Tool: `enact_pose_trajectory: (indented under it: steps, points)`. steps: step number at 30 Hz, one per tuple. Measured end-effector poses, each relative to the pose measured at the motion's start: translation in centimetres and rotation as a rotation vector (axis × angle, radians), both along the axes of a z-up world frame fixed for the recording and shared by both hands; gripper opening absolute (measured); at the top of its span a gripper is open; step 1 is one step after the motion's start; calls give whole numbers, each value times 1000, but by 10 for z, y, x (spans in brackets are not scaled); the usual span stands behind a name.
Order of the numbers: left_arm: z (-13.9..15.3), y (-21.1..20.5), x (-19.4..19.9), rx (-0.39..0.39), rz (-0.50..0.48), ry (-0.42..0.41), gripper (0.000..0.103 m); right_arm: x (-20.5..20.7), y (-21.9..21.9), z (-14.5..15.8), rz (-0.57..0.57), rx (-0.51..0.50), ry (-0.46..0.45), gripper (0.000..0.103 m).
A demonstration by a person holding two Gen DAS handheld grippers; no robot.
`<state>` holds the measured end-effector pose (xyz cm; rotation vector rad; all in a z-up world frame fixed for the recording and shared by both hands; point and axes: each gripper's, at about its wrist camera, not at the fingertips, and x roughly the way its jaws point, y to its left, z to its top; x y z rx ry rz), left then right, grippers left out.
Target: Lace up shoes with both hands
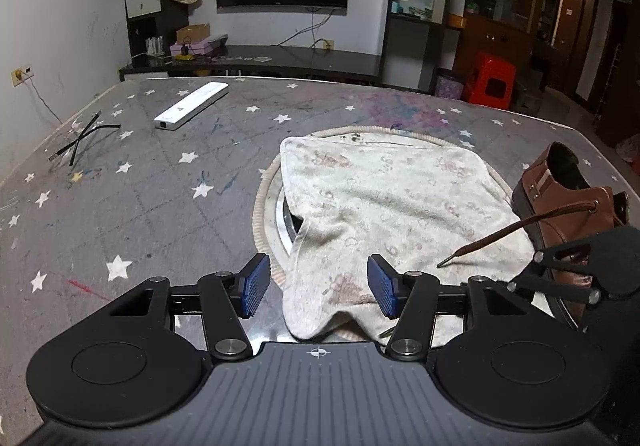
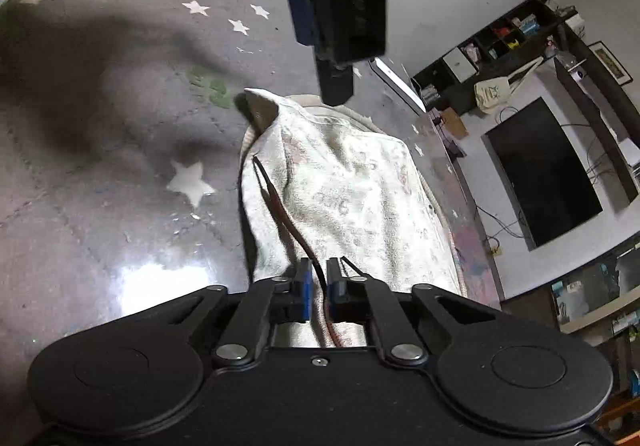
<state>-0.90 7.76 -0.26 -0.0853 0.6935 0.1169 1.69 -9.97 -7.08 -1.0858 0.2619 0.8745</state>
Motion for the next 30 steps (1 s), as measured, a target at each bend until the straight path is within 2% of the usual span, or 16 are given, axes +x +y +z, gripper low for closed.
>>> enact_pose_trajectory:
  steps: [5, 14, 17, 23, 30]
  points:
    - [-1, -4, -6, 9, -27, -2, 58, 0, -9, 18, -25, 100, -7, 2]
    - [-3, -54, -3, 21, -206, -18, 59, -20, -51, 79, -84, 341, -74, 2]
    - [5, -79, 3, 27, -293, -62, 59, -24, -63, 93, -103, 395, -83, 2]
    - [21, -122, 7, 99, -472, -174, 59, -29, -95, 118, -153, 512, -76, 2]
    - [35, -155, 18, 103, -603, -277, 59, -28, -130, 144, -189, 640, -44, 2]
